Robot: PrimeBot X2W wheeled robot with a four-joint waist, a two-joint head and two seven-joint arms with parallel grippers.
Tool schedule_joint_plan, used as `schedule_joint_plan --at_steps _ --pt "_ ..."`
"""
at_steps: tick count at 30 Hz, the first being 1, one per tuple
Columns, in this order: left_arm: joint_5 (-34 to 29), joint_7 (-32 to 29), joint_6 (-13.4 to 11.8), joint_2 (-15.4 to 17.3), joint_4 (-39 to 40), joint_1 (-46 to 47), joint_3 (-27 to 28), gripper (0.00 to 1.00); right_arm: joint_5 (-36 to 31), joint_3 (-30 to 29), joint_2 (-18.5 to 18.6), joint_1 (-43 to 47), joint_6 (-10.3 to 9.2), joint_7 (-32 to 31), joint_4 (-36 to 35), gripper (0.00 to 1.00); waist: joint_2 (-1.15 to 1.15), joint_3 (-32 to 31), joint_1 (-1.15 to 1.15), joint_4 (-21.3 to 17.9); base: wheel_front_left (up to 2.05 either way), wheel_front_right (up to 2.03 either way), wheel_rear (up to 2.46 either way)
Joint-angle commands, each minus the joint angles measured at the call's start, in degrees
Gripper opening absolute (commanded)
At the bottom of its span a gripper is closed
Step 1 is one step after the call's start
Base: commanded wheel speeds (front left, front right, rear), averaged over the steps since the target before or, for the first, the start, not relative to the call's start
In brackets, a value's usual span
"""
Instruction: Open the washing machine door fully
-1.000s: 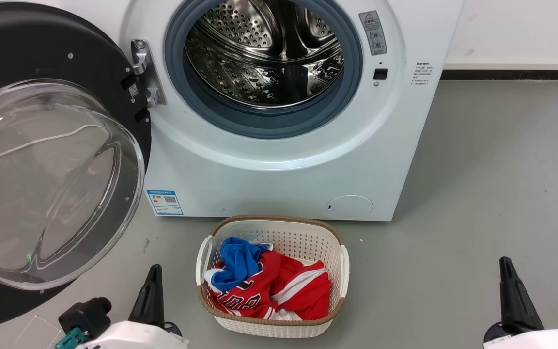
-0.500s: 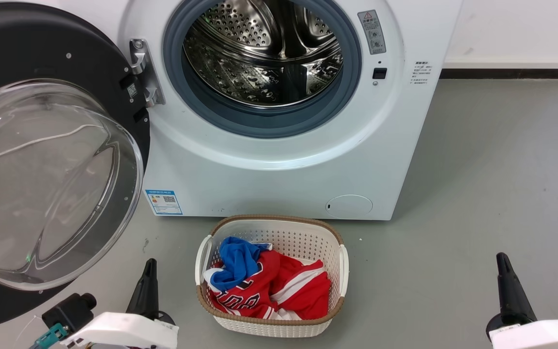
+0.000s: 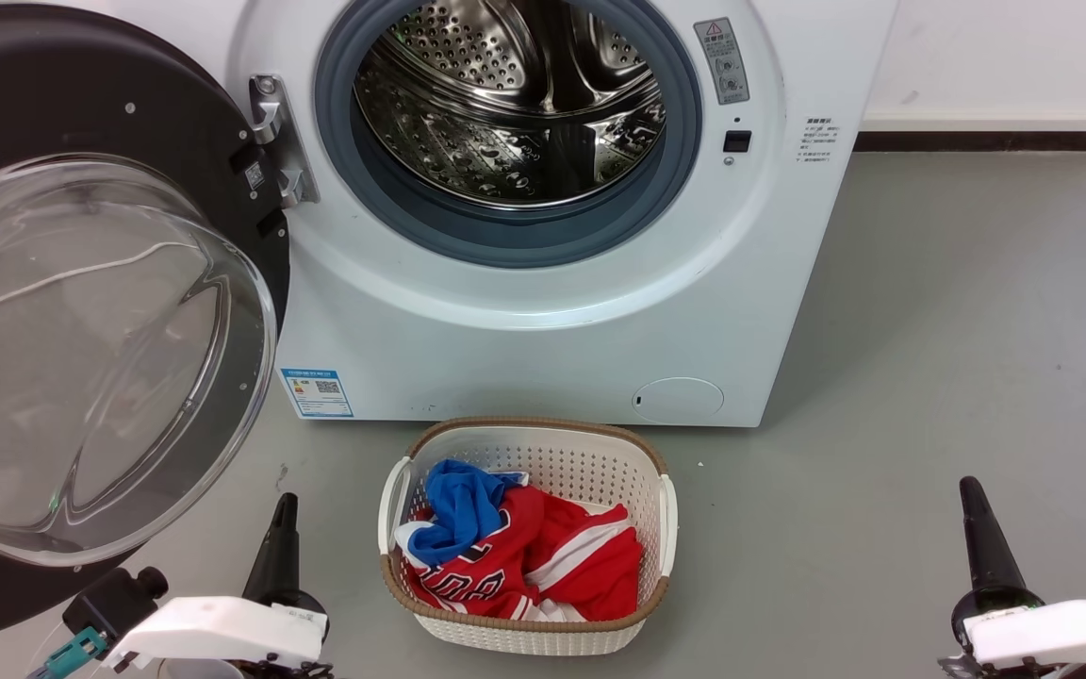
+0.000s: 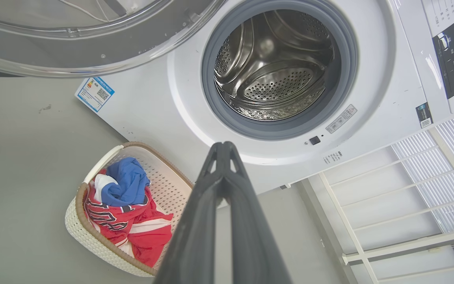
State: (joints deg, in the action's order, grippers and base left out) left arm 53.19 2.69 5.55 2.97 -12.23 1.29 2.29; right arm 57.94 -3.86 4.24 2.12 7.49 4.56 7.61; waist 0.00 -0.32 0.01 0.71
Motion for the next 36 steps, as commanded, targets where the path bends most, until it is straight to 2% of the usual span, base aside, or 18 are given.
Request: schedule_joint_plan --at_steps 1,36 --pt "1.9 -0.4 0.4 0.0 0.4 1.4 0.4 0.00 1.7 0.1 0.5 -1.5 0.01 -0.4 -0.1 0.00 0.00 0.0 -0.01 0.0 0.00 0.00 0.00" --pt "23.4 -5.6 1.4 -0.1 -0.9 3.7 2.7 0.00 21.7 -0.3 0.4 -5.6 0.00 -5.7 3.6 0.00 0.00 0.3 -0.01 -0.4 0.00 0.00 0.00"
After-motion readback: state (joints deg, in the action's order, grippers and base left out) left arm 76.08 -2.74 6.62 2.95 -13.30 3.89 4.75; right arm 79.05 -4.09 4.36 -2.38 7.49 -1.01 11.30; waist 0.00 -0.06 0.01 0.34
